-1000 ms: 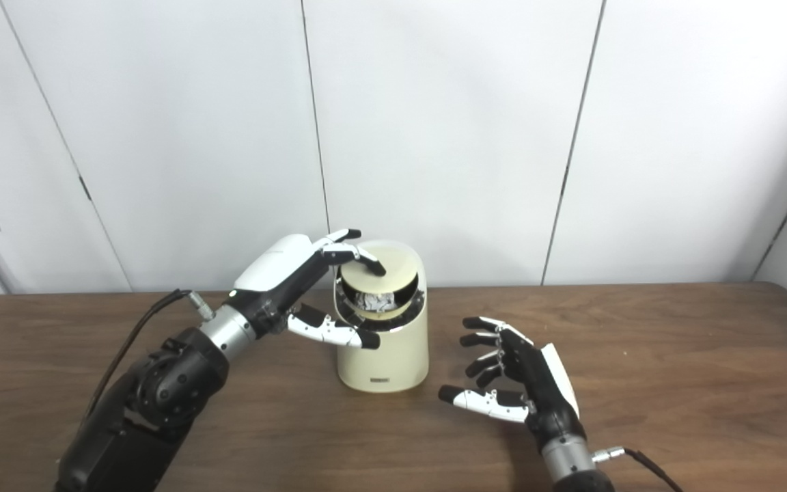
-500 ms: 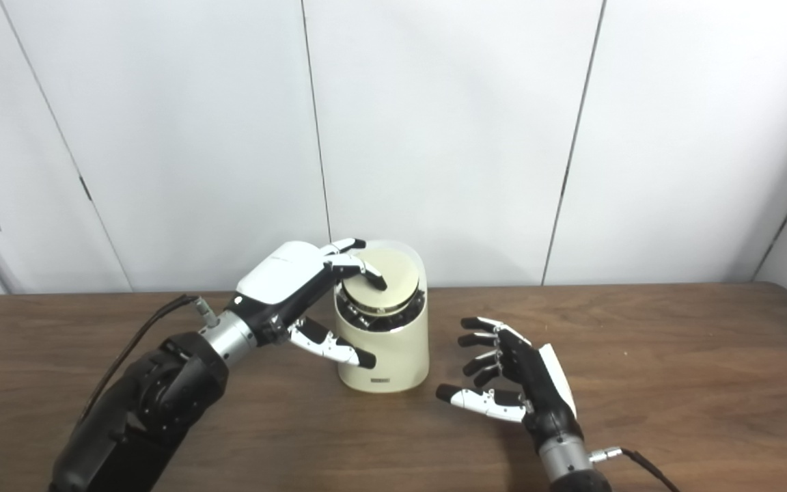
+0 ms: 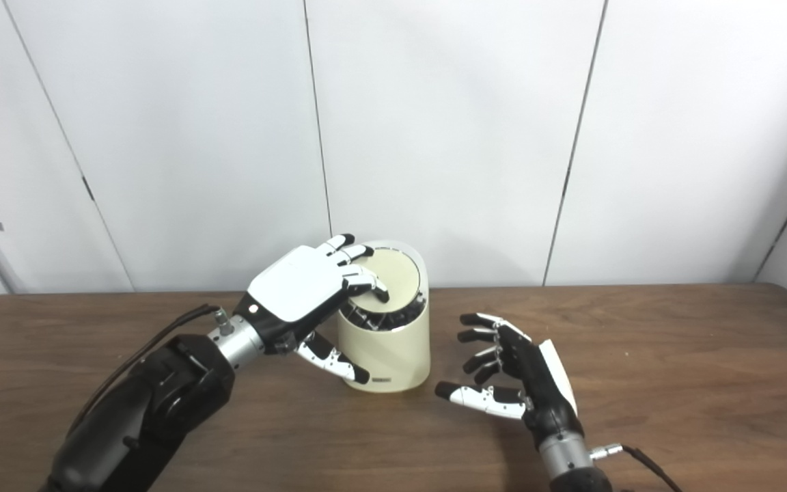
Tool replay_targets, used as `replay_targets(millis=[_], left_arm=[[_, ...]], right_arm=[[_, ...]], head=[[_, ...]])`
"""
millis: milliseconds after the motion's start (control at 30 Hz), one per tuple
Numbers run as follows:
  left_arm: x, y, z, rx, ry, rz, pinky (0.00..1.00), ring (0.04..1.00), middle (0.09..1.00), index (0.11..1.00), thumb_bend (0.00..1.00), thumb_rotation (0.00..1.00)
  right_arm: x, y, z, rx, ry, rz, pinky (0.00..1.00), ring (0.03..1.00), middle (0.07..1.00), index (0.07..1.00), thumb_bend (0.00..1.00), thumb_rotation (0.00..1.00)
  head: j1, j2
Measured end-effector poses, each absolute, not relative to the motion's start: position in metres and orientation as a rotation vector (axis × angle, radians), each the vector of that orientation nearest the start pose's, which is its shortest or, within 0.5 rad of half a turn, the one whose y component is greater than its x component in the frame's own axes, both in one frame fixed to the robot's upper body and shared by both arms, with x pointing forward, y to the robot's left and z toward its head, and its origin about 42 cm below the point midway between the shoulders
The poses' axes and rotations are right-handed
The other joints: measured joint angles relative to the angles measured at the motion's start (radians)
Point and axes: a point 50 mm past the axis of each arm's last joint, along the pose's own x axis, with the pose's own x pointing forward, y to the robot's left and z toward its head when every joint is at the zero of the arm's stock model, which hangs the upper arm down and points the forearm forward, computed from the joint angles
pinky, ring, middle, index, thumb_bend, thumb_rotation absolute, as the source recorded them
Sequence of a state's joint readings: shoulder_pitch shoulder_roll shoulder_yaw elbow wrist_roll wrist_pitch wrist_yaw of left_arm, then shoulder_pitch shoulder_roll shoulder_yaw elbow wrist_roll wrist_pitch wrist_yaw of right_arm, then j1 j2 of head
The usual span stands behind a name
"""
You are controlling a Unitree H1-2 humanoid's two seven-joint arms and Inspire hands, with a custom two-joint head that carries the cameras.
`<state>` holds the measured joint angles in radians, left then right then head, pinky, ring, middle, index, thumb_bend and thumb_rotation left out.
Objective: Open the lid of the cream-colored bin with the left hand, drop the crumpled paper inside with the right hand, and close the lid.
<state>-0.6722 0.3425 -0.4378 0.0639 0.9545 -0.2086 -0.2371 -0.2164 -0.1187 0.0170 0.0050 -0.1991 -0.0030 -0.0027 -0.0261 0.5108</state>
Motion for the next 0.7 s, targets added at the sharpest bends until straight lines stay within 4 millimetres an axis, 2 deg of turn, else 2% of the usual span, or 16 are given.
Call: replay_targets(millis=[333,633,700], left_arm=[[0.4275,0.137,0.2826,1.541,-0.729,-0.541,1.0,0.918,0.721,0.699,1.0,0.41],[0.4277,0.1407,0.2844,1.475,-0.72,-0.548,1.0,0.915,0.726,0.719,0.97,0.4],[0.4274,0.144,0.284,1.45,-0.715,-0.54,0.96,0.914,0.74,0.73,0.97,0.39]], right_arm=[[0.3507,-0.2273,0.1621,-0.319,-0.215,0.037,0.4,0.509,0.677,0.729,0.7,0.23],[0.3506,-0.2272,0.1622,-0.319,-0.215,0.037,0.41,0.521,0.682,0.731,0.69,0.22],[0.3506,-0.2272,0.1622,-0.318,-0.215,0.037,0.41,0.518,0.683,0.731,0.7,0.22]], head=[[0.0,0.005],[0.002,0.002],[0.002,0.002]])
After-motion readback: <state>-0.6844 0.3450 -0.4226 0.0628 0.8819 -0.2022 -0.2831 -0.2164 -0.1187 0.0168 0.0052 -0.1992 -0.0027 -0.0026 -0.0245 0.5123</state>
